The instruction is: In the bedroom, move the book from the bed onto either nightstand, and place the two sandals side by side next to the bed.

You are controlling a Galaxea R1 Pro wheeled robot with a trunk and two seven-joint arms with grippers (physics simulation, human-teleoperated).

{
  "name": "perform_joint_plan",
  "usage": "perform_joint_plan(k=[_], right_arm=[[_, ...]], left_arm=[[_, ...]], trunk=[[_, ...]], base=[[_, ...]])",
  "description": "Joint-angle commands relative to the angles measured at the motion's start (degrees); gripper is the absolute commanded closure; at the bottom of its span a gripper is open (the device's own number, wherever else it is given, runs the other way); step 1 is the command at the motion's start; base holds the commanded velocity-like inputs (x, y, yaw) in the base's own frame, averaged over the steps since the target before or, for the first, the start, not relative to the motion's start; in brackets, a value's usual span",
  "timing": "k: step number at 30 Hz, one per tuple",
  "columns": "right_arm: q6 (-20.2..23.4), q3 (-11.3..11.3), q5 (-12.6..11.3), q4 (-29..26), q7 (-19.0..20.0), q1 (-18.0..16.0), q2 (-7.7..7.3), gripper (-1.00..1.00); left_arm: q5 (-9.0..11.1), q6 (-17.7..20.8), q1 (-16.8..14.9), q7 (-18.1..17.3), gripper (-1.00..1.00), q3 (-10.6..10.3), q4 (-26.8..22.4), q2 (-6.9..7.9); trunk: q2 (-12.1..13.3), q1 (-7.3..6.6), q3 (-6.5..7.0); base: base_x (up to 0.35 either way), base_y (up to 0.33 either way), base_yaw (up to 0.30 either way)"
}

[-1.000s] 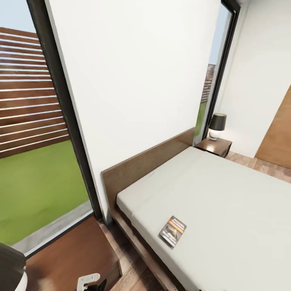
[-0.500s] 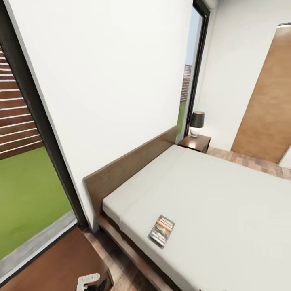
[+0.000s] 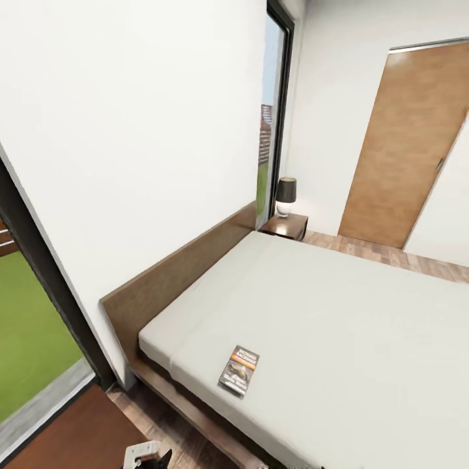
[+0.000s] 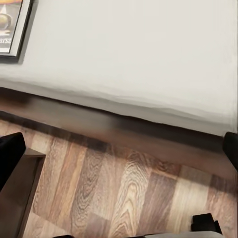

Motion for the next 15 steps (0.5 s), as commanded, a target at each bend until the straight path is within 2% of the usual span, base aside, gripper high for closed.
perform_joint_plan(k=[1,15], right_arm=[[-0.2,0.4,-0.5,0.1,0.2,-0.1,-0.03,-1.0],[-0.2,0.4,-0.5,0.1,0.2,-0.1,-0.03,-1.0]], left_arm=[[0.2,0.0,0.0,-0.5,-1.0,0.4,0.1,-0.01],[0.2,0.0,0.0,-0.5,-1.0,0.4,0.1,0.01]], trunk=[[-0.1,0.03,-0.12],[-0.1,0.03,-0.12]], base=[[0.0,0.0,-0.3],[0.0,0.0,-0.3]])
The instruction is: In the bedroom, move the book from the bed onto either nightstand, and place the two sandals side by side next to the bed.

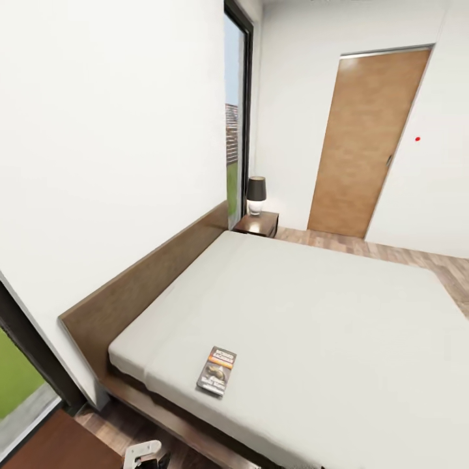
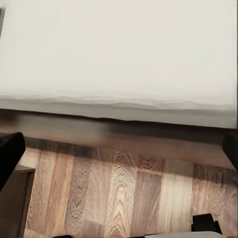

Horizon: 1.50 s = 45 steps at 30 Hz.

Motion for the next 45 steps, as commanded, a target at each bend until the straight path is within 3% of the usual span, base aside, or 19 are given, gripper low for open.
perform_joint_plan(k=[1,45], right_arm=[[-0.2,0.4,-0.5,0.1,0.2,-0.1,-0.03,-1.0],[-0.2,0.4,-0.5,0.1,0.2,-0.1,-0.03,-1.0]], left_arm=[[0.2,0.0,0.0,-0.5,-1.0,0.4,0.1,0.02],[0.3,0.0,0.0,-0.5,-1.0,0.5,0.1,0.03]], trunk=[[-0.1,0.03,-0.12],[-0.1,0.03,-0.12]], base=[[0.0,0.0,-0.3],[0.0,0.001,-0.271]])
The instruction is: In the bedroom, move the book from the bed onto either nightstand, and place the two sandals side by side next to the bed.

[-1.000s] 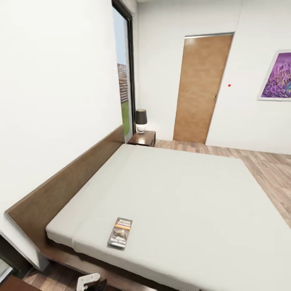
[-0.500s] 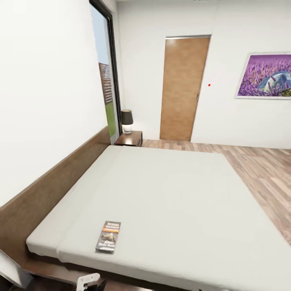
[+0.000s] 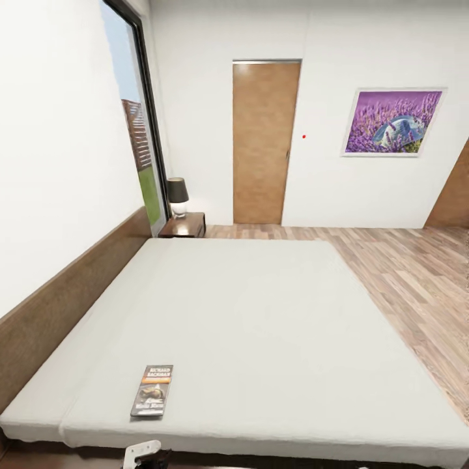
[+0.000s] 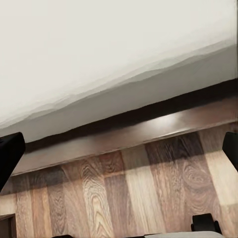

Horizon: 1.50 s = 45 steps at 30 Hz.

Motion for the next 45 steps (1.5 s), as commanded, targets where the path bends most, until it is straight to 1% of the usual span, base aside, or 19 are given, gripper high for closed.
perform_joint_plan(k=[1,6,13,20,24,39,45], right_arm=[[-0.2,0.4,-0.5,0.1,0.2,-0.1,-0.03,-1.0],[-0.2,0.4,-0.6,0.1,0.2,-0.1,-0.03,-1.0],[-0.2,0.4,-0.5,0.1,0.2,-0.1,-0.03,-1.0],[-0.2,0.4,-0.5,0.1,0.2,-0.1,-0.03,-1.0],[-0.2,0.4,-0.5,0.1,0.2,-0.1,-0.03,-1.0],[-0.2,0.4,-0.5,0.1,0.2,-0.1,-0.03,-1.0],[-0.2,0.4,-0.6,0.1,0.4,-0.1,-0.03,-1.0]], left_arm=[[0.2,0.0,-0.1,-0.5,-1.0,0.4,0.1,0.01],[0.2,0.0,-0.1,-0.5,-1.0,0.4,0.1,0.01],[0.2,0.0,-0.1,-0.5,-1.0,0.4,0.1,0.07],[0.2,0.0,-0.1,-0.5,-1.0,0.4,0.1,0.1],[0.2,0.0,-0.1,-0.5,-1.0,0.4,0.1,0.1],[0.2,0.0,-0.1,-0.5,-1.0,0.4,0.1,0.1],[0.2,0.0,-0.1,-0.5,-1.0,0.4,0.1,0.1]], trunk=[[-0.1,0.04,-0.12],[-0.1,0.04,-0.12],[-0.1,0.04,-0.12],[-0.1,0.04,-0.12],[-0.1,0.04,-0.12],[-0.1,0.04,-0.12],[-0.1,0.04,-0.12]], base=[[0.037,0.068,-0.083],[0.098,0.164,-0.027],[0.022,0.037,-0.002],[0.076,0.157,0.0],[0.017,0.035,0.034],[0.001,0.001,0.244],[0.0,0.0,0.078]])
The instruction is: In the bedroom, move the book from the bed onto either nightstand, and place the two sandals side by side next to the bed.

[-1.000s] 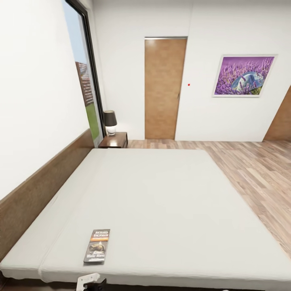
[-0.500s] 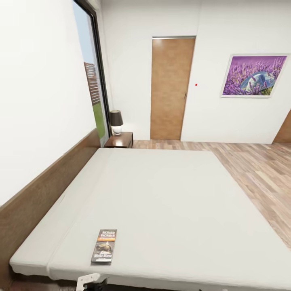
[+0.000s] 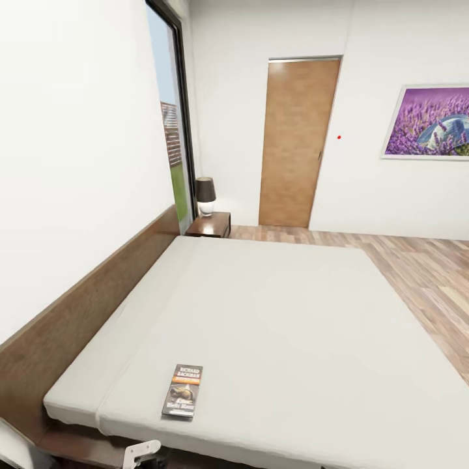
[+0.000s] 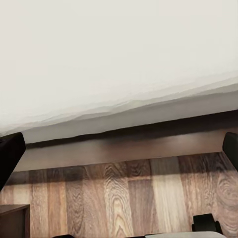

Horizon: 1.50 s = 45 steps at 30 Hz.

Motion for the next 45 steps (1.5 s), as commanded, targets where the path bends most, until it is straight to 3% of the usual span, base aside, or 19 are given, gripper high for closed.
perform_joint_plan(k=[1,23,26,30,32,34,35,36,37,38,39,42,43,45], right_arm=[[-0.2,0.4,-0.6,0.1,0.2,-0.1,-0.03,-1.0],[-0.2,0.4,-0.7,0.0,0.5,-0.1,-0.35,-1.0],[-0.2,0.4,-0.7,0.0,0.6,-0.1,-0.42,-1.0],[-0.2,0.4,-0.7,-0.3,0.6,-0.1,-0.52,-1.0],[-0.2,0.4,-0.7,-0.4,0.7,-0.1,-0.54,-1.0],[-0.2,0.4,-0.7,-0.5,0.7,-0.1,-0.58,-1.0],[-0.1,0.4,-0.7,-0.5,0.7,-0.1,-0.6,-1.0],[-0.1,0.4,-0.7,-0.5,0.7,-0.1,-0.61,-1.0],[-0.1,0.4,-0.7,-0.6,0.7,-0.1,-0.61,-1.0],[-0.1,0.4,-0.6,-0.6,0.7,-0.1,-0.61,-1.0],[-0.1,0.4,-0.5,-0.6,0.7,-0.1,-0.61,-1.0],[-0.1,0.4,-0.5,-0.6,0.7,-0.1,-0.61,-1.0],[-0.1,0.4,-0.5,-0.6,0.7,-0.1,-0.59,-1.0],[-0.1,0.4,-0.5,-0.6,0.7,-0.1,-0.57,-1.0]], left_arm=[[0.2,0.0,-0.1,-0.5,-1.0,0.4,0.1,0.01],[0.3,0.0,-0.1,-0.9,-1.0,0.7,-0.1,0.28],[0.4,0.1,-0.1,-1.9,-1.0,0.8,-0.3,0.67],[0.6,1.0,-0.2,-7.1,-1.0,0.9,-2.8,1.84],[0.6,3.1,-0.2,-9.5,-1.0,0.9,-6.0,2.02],[0.7,8.8,-0.3,-11.3,-1.0,0.9,-11.9,2.13],[1.0,17.5,-0.3,-12.0,-1.0,0.9,-20.8,2.17],[1.5,22.4,-0.3,-12.2,-1.0,0.9,-26.0,2.19],[1.9,24.8,-0.3,-12.3,-1.0,0.9,-28.7,2.19],[2.9,29.4,-0.3,-12.3,-1.0,0.9,-33.9,2.18],[5.8,36.7,-0.3,-12.3,-1.0,0.9,-43.0,2.09],[10.9,43.1,-0.8,-10.8,-1.0,0.9,-53.9,2.03],[11.4,43.5,-1.1,-9.2,-1.0,0.9,-54.6,2.03],[12.9,44.0,-2.6,-1.9,-1.0,1.0,-55.3,1.85]], trunk=[[-0.1,0.03,-0.12],[-0.1,0.03,-0.29],[-0.1,0.03,-0.52],[-0.1,0.03,-0.86],[-0.1,0.03,-1.03],[-0.1,0.03,-1.21],[-0.1,0.03,-1.3],[-0.1,0.03,-1.39],[-0.1,0.03,-1.48],[-0.1,0.03,-1.57],[-0.1,0.03,-1.65],[-0.1,0.03,-1.92],[-0.1,0.03,-2.01],[-0.1,0.03,-2.19]], base=[[0.0,0.0,0.02],[0.0,0.0,0.002],[0.0,0.0,0.0],[0.0,0.0,0.0],[0.0,0.0,0.0],[0.0,0.0,0.0],[0.0,0.0,0.0],[0.0,0.0,0.0],[0.0,0.0,0.0],[0.0,0.0,0.0],[0.0,0.0,0.0],[0.0,0.0,0.0],[0.0,0.0,0.0],[0.0,0.0,0.0]])
